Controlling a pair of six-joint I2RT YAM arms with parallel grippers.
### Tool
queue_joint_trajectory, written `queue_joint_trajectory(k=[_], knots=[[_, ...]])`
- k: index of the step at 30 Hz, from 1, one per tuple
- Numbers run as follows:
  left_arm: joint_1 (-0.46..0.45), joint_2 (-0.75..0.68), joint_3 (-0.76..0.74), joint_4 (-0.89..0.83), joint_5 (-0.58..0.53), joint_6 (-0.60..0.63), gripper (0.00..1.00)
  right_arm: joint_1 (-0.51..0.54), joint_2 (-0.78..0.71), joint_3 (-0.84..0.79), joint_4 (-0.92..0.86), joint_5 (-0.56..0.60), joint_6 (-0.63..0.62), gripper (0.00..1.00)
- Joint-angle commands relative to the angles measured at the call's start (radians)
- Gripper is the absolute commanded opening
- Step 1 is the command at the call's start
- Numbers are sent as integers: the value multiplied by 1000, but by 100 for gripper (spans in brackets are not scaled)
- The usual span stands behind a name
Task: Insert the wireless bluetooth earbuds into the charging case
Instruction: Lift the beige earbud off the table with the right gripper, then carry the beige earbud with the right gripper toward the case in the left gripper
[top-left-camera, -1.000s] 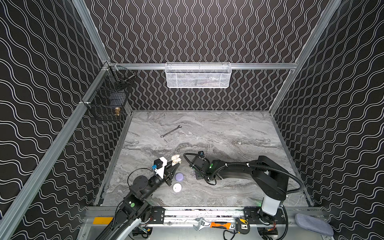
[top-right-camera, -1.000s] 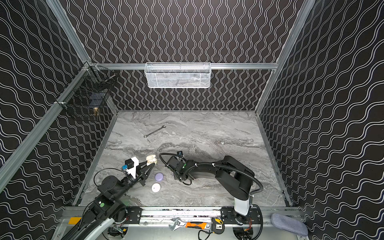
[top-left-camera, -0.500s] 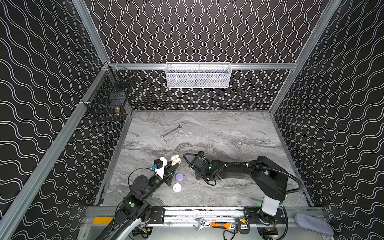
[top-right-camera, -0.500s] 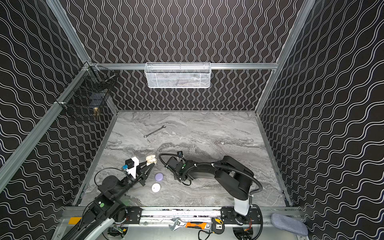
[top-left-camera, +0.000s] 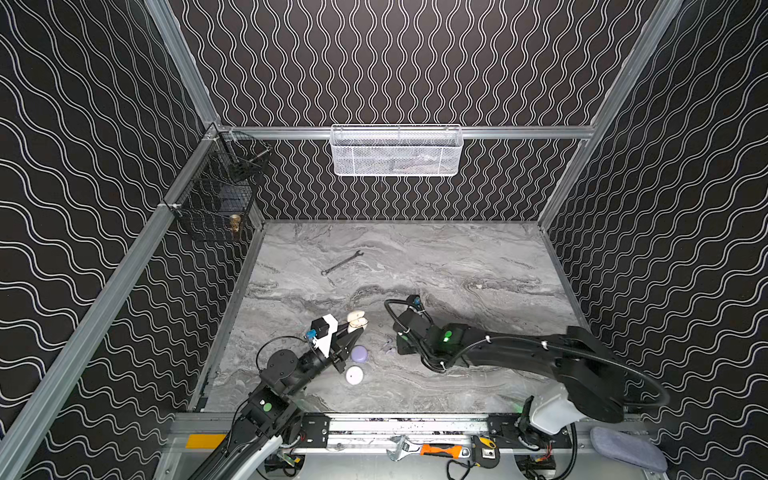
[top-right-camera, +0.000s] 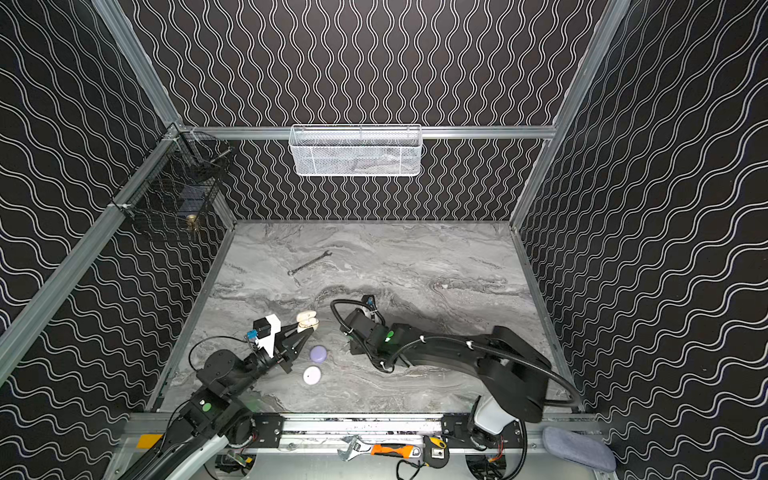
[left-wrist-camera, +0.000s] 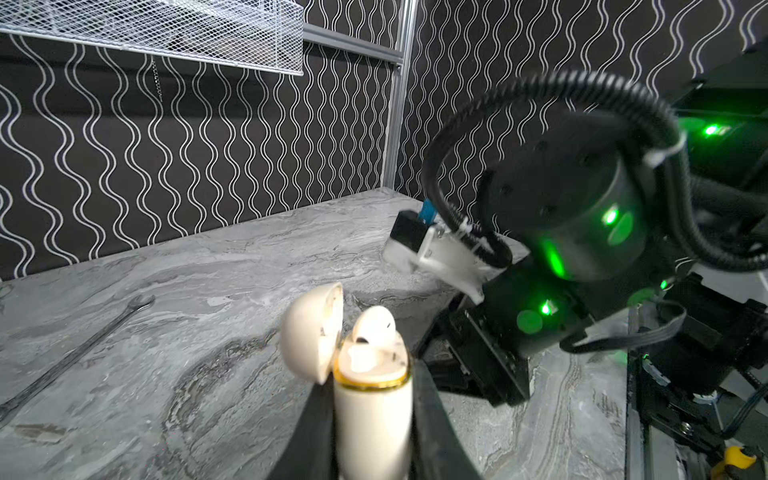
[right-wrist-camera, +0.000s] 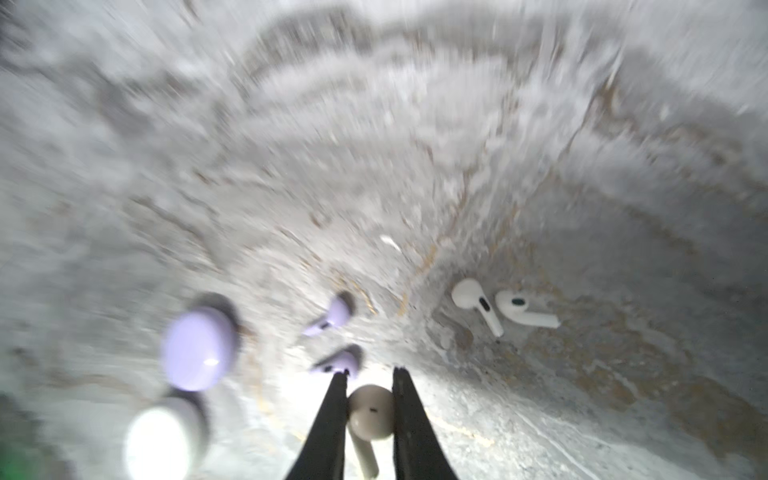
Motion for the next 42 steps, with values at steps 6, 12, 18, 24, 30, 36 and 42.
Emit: queue_joint_trajectory(k=[6, 12, 18, 24, 30, 36, 42], knots=[[1, 44, -6, 249, 27, 4, 0, 81, -249, 20, 140, 236, -73, 16], [1, 115, -31, 505, 49, 45, 0, 249, -389, 34, 319, 423, -229, 16], [0, 178, -5, 631, 91, 107, 0, 366, -383, 62, 529, 480, -402, 15], [-1, 182, -27, 716, 98, 111, 0, 409, -263, 119, 747, 457, -529, 16], [0, 108, -28, 626, 47, 113, 0, 411, -120, 173, 926, 399, -594, 16], [0, 58, -1, 528, -12, 112, 0, 411, -19, 202, 1050, 396, -626, 17], [0, 53, 26, 458, -59, 100, 0, 408, 23, 202, 1100, 391, -618, 17]])
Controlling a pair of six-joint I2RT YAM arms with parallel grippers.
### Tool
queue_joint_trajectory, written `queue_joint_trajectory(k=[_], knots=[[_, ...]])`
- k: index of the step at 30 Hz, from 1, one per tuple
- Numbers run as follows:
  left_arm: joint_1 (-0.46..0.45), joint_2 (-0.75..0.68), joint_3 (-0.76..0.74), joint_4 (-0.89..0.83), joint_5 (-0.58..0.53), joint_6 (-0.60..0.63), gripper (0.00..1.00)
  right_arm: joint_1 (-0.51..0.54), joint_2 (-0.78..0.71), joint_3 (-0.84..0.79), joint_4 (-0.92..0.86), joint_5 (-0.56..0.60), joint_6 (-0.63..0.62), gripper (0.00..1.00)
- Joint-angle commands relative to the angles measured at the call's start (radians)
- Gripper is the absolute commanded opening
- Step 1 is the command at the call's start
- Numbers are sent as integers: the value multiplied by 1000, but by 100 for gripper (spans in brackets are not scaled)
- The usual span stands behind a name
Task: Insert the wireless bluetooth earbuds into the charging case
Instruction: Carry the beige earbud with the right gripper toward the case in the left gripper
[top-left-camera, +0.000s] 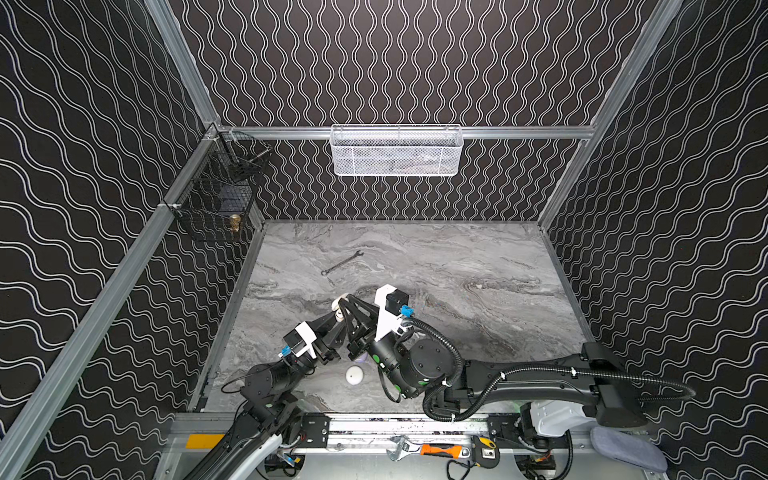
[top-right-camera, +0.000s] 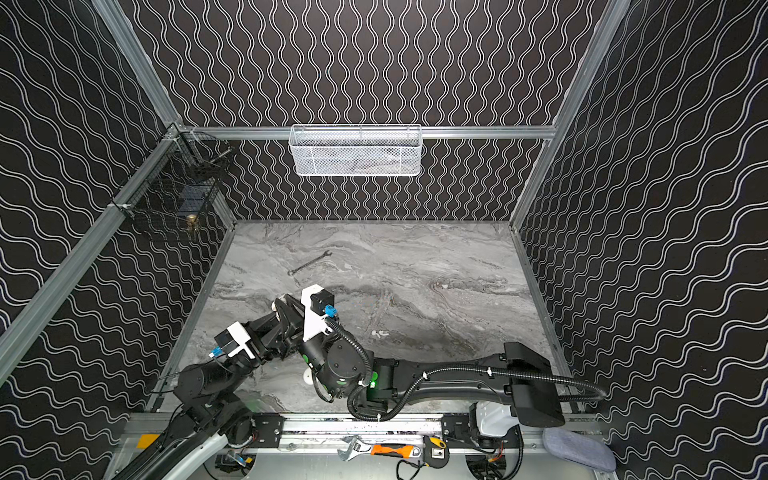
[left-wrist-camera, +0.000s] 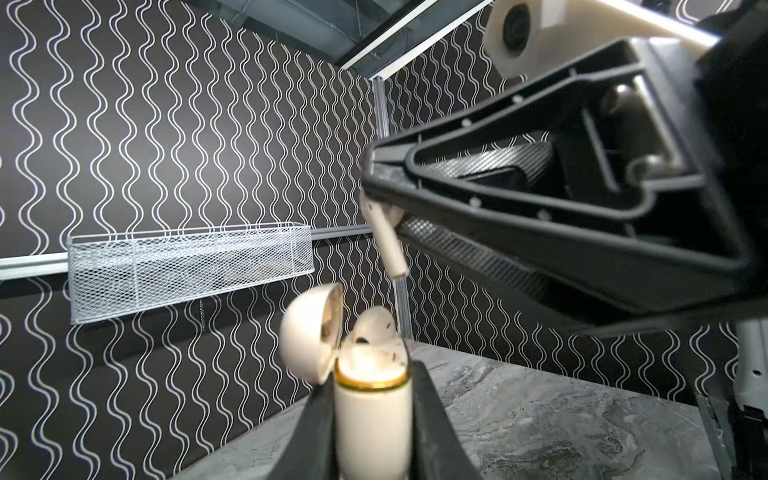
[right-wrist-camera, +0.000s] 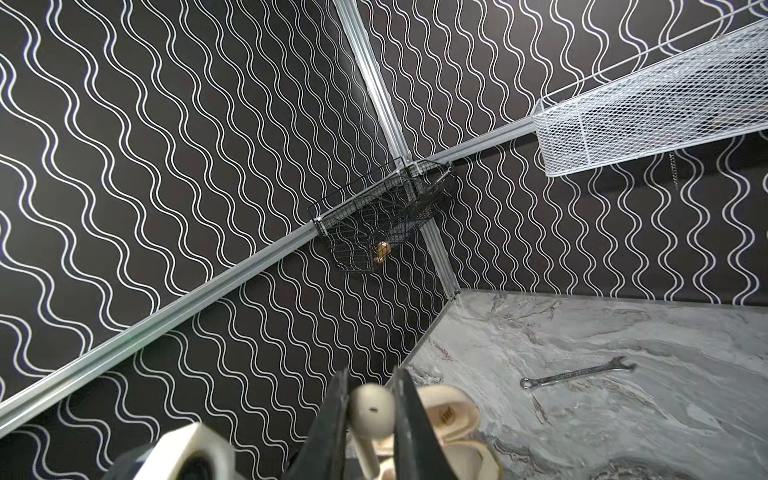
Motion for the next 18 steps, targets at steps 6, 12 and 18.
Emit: queue_joint_trajectory(k=[6, 12, 18], knots=[[1, -20, 11, -29, -39, -12, 0, -27, 24, -9, 116, -30, 52, 15], [0, -39, 23, -73, -59, -9, 0, -54, 39, -29, 128, -43, 111, 13], [1, -47, 24, -90, -75, -7, 0, -56, 55, -22, 141, -56, 121, 13]])
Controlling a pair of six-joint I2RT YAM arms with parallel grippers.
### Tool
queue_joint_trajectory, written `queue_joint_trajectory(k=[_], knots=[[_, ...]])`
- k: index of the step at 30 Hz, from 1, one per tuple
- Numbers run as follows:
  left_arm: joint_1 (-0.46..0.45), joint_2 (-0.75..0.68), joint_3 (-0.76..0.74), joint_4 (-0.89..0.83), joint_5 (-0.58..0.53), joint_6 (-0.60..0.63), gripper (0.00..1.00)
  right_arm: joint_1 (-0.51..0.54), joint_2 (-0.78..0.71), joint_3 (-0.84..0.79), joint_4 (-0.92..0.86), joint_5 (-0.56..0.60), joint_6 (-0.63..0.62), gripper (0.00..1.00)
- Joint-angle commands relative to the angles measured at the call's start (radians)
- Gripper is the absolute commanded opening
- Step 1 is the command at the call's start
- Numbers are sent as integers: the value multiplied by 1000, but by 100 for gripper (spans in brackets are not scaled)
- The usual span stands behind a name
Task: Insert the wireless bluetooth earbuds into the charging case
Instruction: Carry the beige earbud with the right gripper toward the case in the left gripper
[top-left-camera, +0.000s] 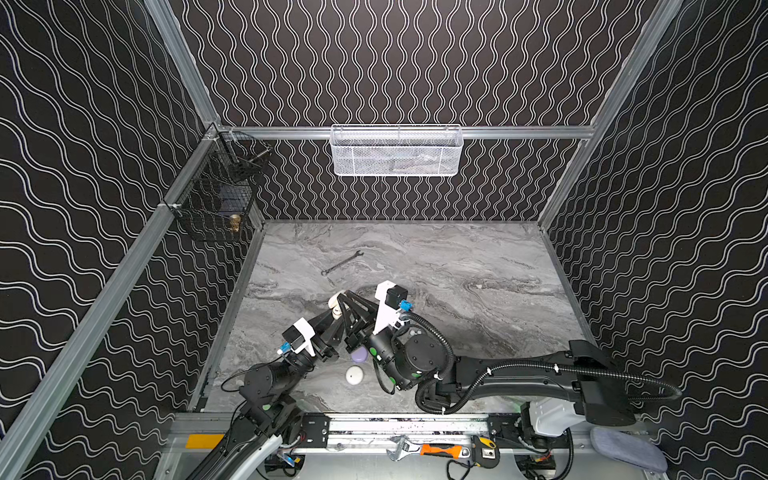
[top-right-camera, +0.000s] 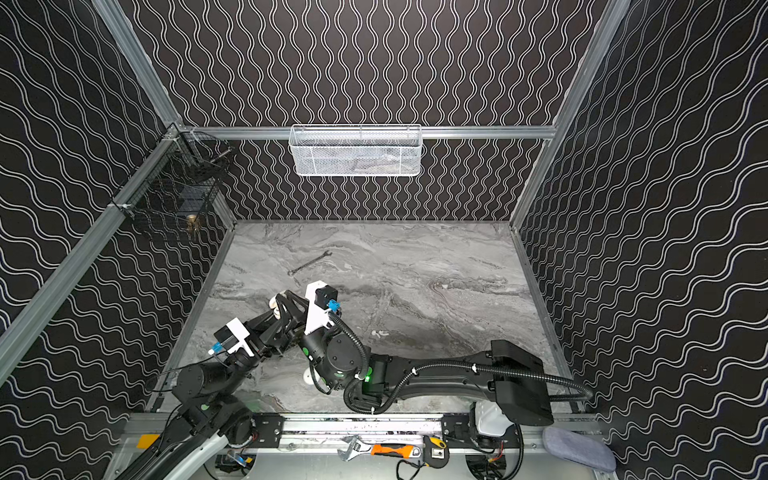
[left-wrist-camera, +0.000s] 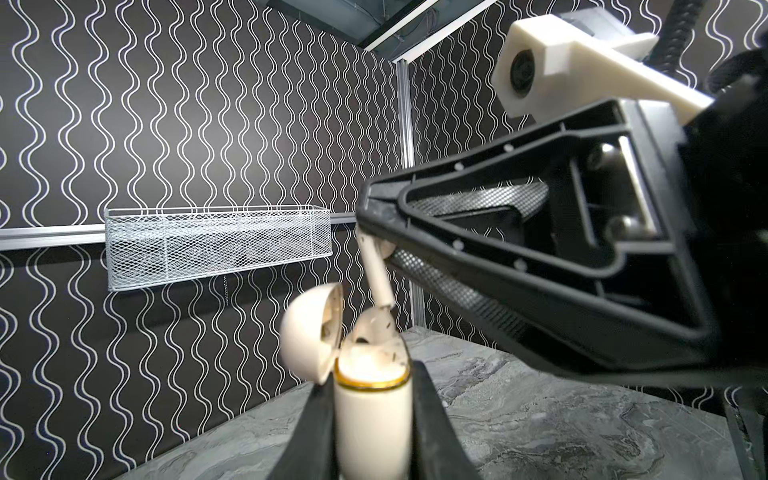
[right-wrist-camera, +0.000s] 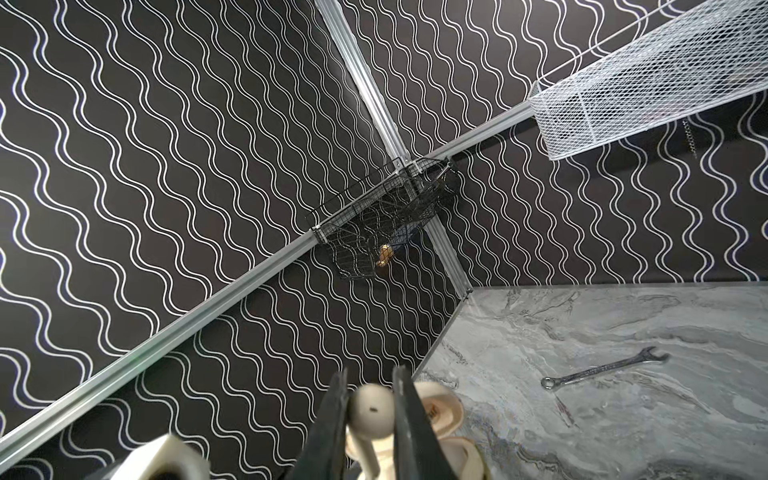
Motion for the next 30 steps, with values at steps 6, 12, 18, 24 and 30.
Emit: queue_joint_trajectory(k=[6, 12, 18, 24, 30], knots=[[0, -1, 17, -4, -21, -2, 0, 0, 30, 11, 61, -3, 22, 13], [1, -17, 25, -20, -23, -6, 0, 0, 47, 1, 80, 9, 24, 13], [0, -25, 26, -26, -25, -8, 0, 0, 67, 11, 76, 5, 33, 12], [2, -35, 30, -37, -34, -5, 0, 0, 78, 6, 82, 9, 44, 11], [1, -48, 36, -57, -50, -5, 0, 3, 81, -9, 78, 10, 65, 10]])
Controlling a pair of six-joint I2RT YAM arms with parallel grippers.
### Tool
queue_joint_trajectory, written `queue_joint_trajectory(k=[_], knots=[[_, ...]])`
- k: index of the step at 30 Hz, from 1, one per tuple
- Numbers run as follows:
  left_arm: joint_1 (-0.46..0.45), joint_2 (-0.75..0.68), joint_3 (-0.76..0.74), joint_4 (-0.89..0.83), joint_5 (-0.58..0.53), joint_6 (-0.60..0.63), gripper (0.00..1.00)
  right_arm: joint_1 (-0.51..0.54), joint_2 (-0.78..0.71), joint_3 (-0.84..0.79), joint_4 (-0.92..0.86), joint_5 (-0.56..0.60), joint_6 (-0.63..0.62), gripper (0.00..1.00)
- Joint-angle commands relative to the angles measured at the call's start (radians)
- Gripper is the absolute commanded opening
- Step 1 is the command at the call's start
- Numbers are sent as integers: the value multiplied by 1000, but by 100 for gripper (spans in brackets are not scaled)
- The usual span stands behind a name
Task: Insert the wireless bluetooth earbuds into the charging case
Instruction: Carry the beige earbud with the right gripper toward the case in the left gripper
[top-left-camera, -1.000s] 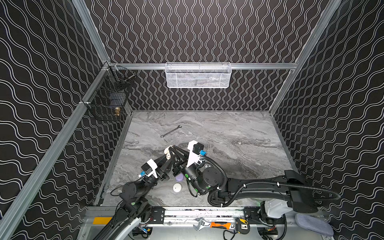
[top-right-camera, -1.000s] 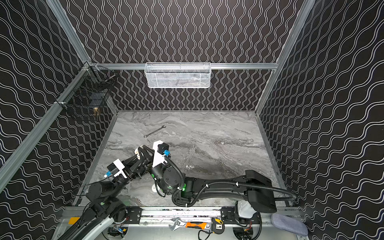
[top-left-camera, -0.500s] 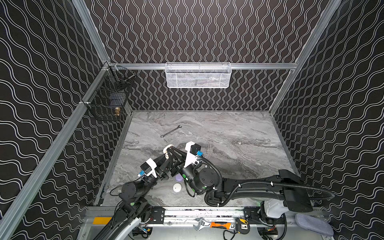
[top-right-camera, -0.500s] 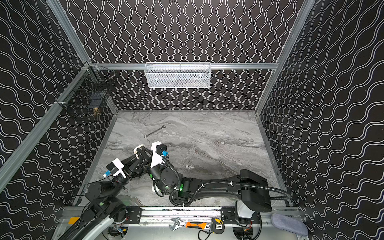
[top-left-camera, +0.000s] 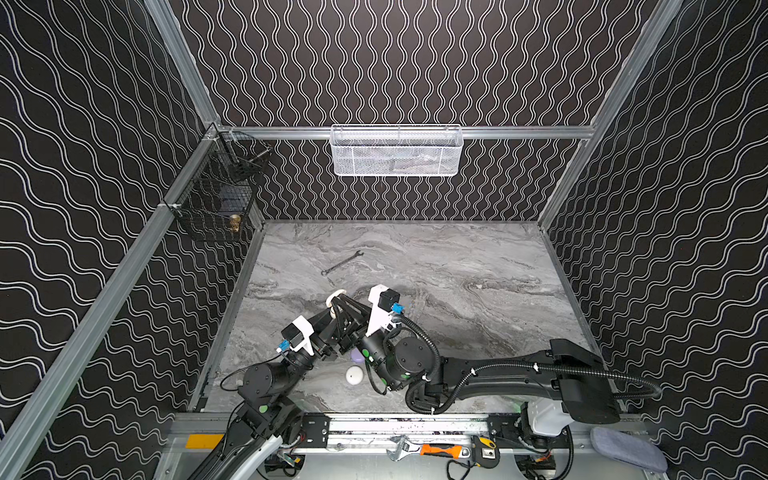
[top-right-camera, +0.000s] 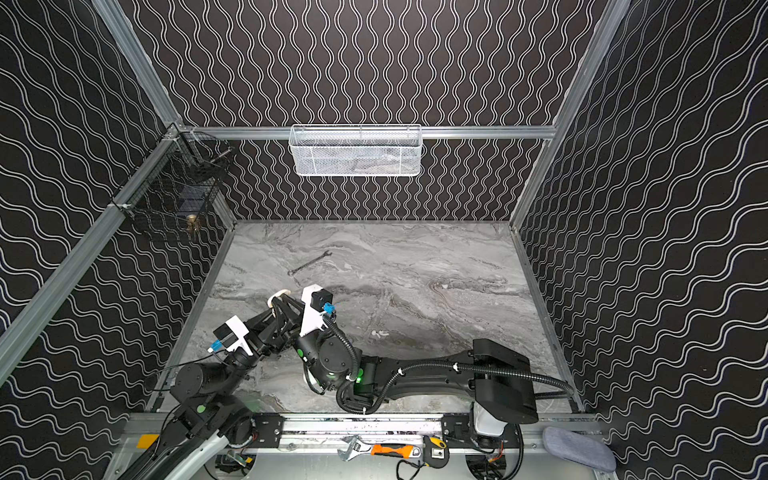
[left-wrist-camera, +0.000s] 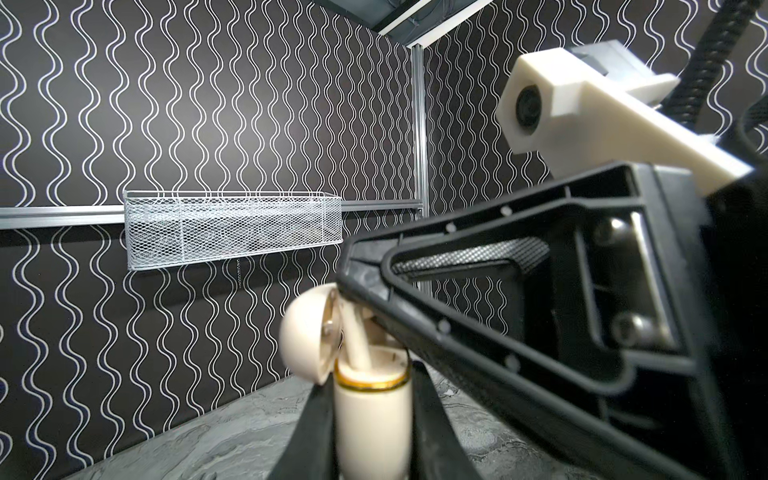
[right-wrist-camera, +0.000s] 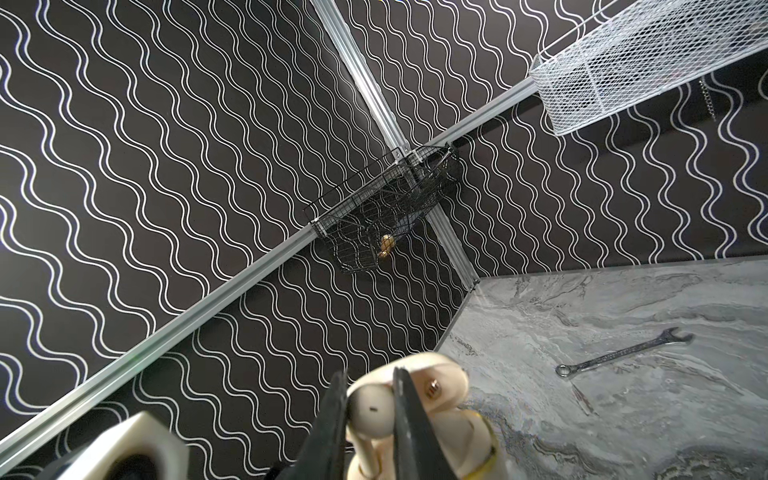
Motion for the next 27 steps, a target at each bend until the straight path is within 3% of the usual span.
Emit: queue_joint_trajectory(k=[1, 14, 17, 21, 27], knots=[[1, -8, 13, 40, -17, -7, 0, 5, 7, -10, 4, 11, 29, 10], [1, -20, 13, 44, -6, -5, 0, 27, 8, -40, -2, 37, 31, 12], [1, -26, 6, 55, 3, -6, 0, 27, 9, -38, -7, 35, 29, 19], [1, -37, 11, 39, 7, 3, 0, 30, -6, -54, 11, 40, 17, 35], [1, -43, 7, 17, 15, 18, 0, 49, -46, -79, 47, 65, -50, 41]])
